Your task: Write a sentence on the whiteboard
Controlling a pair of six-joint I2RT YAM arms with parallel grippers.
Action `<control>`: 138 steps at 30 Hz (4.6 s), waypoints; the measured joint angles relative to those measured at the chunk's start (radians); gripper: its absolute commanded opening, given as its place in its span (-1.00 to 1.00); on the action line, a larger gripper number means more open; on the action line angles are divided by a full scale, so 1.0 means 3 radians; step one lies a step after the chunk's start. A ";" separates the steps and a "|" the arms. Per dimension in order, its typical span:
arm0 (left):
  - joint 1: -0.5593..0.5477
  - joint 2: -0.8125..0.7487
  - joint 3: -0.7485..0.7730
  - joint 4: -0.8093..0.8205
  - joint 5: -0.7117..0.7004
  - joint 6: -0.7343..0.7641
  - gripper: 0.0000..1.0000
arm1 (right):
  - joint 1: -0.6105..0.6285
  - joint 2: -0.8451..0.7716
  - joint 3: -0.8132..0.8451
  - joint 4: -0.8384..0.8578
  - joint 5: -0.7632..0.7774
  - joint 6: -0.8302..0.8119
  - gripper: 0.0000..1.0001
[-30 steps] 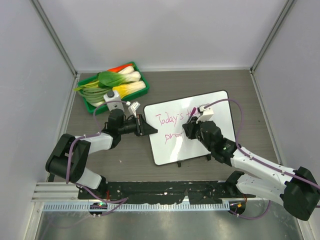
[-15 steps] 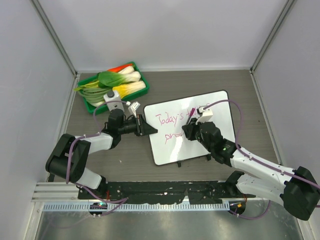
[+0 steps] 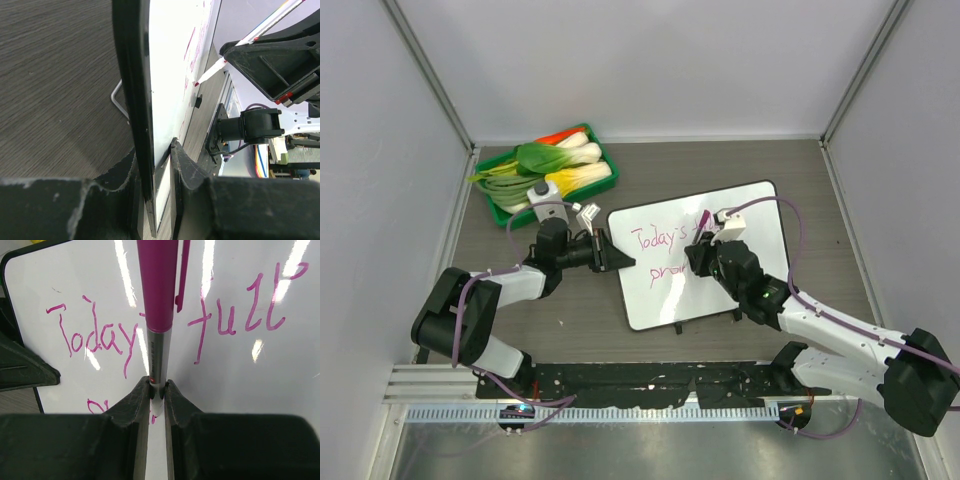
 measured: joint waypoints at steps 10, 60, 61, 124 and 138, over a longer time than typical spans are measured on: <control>0.0000 0.0000 0.0000 0.0000 0.0001 0.0000 -1.00 | 0.0000 -0.0008 0.0000 -0.0009 0.0090 0.0004 -0.98; 0.0000 -0.0001 0.0000 0.0000 0.0004 0.0001 -1.00 | -0.0532 -0.1263 -0.0413 0.0252 -0.0605 0.0149 -0.98; 0.0000 -0.0001 0.0000 0.0001 0.0004 0.0001 -1.00 | -0.0532 -0.1225 -0.0412 0.0256 -0.0612 0.0132 -0.98; -0.1300 -0.0731 0.1091 -0.1486 -0.0805 0.0786 0.23 | -0.0524 -0.1170 -0.0117 0.0509 -0.1626 0.0843 -0.97; -0.1329 -0.0441 0.1386 -0.1055 -0.0402 0.0629 -0.43 | -0.0552 -0.1199 -0.0120 0.0549 -0.1794 0.0969 -0.97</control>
